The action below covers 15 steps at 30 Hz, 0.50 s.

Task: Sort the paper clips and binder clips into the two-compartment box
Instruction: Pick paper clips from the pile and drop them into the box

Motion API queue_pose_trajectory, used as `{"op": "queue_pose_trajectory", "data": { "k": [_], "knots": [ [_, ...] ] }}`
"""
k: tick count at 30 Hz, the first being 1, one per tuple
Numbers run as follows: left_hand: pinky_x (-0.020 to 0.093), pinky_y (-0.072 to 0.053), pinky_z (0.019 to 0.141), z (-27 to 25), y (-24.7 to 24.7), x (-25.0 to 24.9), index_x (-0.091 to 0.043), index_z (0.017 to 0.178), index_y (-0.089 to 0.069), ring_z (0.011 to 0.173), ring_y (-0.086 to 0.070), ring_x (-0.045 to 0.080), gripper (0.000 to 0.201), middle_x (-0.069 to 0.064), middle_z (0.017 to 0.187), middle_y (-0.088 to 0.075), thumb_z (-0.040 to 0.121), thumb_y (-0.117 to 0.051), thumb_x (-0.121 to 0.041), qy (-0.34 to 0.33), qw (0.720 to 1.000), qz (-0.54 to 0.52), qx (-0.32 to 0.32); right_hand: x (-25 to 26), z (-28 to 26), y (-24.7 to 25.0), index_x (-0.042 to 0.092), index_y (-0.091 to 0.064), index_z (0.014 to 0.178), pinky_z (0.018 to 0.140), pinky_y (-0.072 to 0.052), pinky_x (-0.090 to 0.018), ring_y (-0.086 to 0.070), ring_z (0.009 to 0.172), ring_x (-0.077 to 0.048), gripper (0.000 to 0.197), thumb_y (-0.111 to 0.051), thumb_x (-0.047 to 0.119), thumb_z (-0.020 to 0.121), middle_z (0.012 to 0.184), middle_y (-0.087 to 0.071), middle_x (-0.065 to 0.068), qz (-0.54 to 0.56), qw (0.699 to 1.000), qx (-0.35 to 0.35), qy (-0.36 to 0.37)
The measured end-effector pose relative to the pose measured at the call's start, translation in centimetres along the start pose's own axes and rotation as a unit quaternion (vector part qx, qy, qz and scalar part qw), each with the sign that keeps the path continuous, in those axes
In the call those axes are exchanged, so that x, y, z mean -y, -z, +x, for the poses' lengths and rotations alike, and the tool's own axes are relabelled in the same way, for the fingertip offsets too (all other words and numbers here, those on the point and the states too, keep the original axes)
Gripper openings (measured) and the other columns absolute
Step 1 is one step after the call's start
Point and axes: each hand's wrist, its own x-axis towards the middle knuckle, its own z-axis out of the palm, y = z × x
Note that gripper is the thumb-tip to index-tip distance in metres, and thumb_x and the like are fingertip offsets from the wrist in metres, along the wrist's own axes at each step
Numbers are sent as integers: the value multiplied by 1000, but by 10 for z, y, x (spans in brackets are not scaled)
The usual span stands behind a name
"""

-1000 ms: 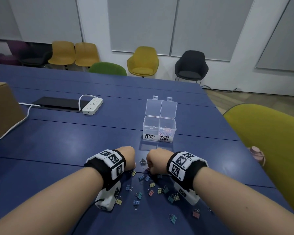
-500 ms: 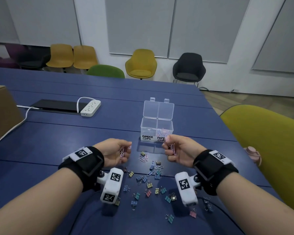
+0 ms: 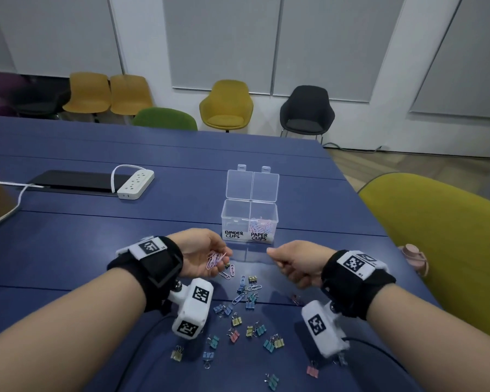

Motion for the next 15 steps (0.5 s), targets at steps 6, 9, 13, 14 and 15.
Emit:
{"op": "queue_pose_trajectory", "data": {
  "k": [6, 9, 13, 14, 15],
  "knots": [
    [21, -44, 45, 17, -40, -62, -9, 71, -47, 56, -42, 15, 34, 6, 66, -44, 100, -34, -22, -59, 998, 21, -17, 27, 2, 23, 17, -44, 64, 38, -29, -21, -37, 47, -21, 35, -39, 15, 98, 58, -41, -2, -331, 938, -87, 48],
    [28, -43, 61, 30, -63, -89, -11, 67, -41, 58, -41, 16, 36, 6, 65, -39, 101, -33, -21, -165, 982, -67, -55, 42, 16, 36, 15, -47, 62, 36, -31, -20, -40, 50, -18, 33, -40, 9, 94, 60, -44, -1, -280, 936, -185, 106],
    [24, -41, 56, 49, -77, -103, -9, 70, -47, 64, -45, 16, 40, 7, 71, -47, 102, -35, -30, -231, 964, -99, -90, 59, 52, 45, 17, -47, 63, 49, -33, -23, -43, 59, -21, 30, -39, 8, 90, 62, -45, 0, -137, 935, -275, 177],
    [24, -41, 62, 54, -76, -102, -6, 75, -52, 69, -47, 17, 42, 10, 78, -53, 101, -35, -34, -240, 962, -82, -99, 63, 60, 45, 19, -48, 64, 54, -37, -26, -44, 62, -21, 29, -37, 11, 90, 63, -45, 1, -108, 930, -295, 193],
    [25, -40, 72, 58, -74, -101, -3, 82, -58, 79, -50, 19, 46, 12, 88, -58, 101, -35, -39, -244, 962, -64, -105, 68, 66, 44, 21, -48, 65, 60, -41, -32, -46, 66, -22, 26, -36, 15, 88, 65, -46, 2, -85, 924, -311, 208]
  ]
}}
